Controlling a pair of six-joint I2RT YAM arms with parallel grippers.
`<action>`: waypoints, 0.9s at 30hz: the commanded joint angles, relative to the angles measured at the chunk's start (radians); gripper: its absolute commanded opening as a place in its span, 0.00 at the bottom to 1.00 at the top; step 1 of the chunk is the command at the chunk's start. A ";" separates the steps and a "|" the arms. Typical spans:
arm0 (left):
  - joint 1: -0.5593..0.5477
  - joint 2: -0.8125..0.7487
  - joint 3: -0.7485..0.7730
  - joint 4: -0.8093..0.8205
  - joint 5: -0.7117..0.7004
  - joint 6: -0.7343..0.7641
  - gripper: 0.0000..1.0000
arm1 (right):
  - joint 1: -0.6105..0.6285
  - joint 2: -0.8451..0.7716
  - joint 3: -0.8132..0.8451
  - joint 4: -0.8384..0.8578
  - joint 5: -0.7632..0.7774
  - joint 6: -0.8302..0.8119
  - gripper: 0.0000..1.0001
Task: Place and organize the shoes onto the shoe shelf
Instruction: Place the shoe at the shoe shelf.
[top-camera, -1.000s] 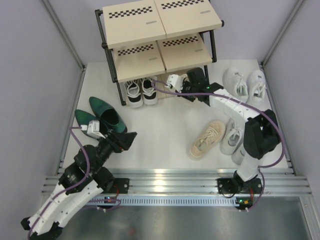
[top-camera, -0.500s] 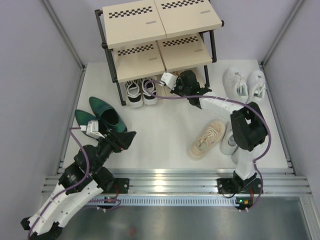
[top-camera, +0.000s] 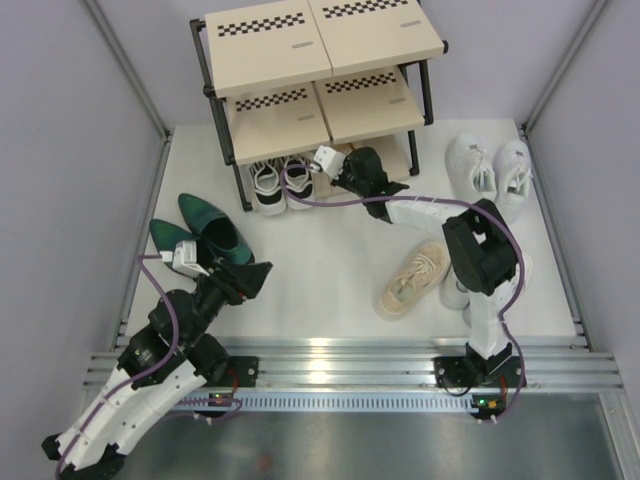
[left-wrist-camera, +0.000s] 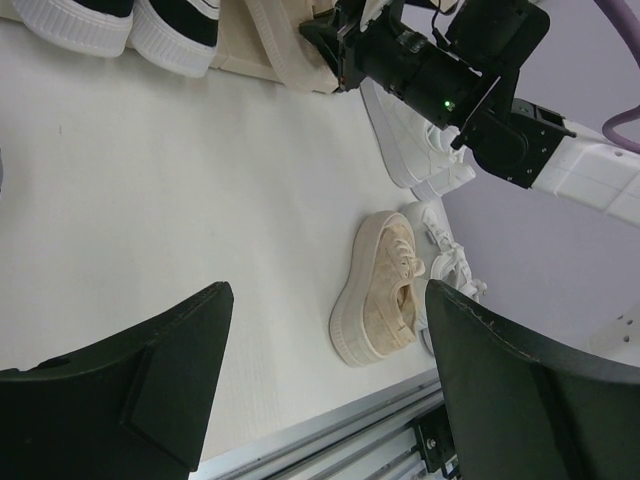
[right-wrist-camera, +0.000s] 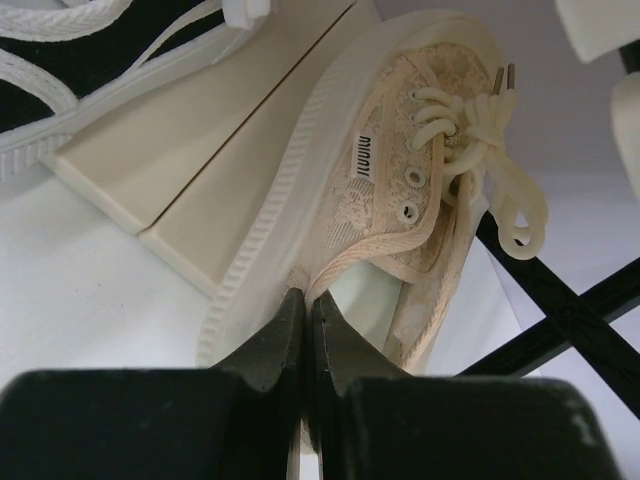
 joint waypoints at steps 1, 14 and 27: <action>0.000 0.005 0.000 0.016 -0.012 -0.001 0.83 | 0.008 0.006 0.077 0.180 0.044 -0.013 0.00; 0.000 -0.002 -0.005 0.014 0.000 -0.012 0.83 | 0.008 0.067 0.103 0.218 0.073 -0.005 0.01; 0.000 -0.005 -0.002 0.016 0.014 -0.018 0.83 | 0.008 -0.017 0.034 0.201 0.059 0.021 0.58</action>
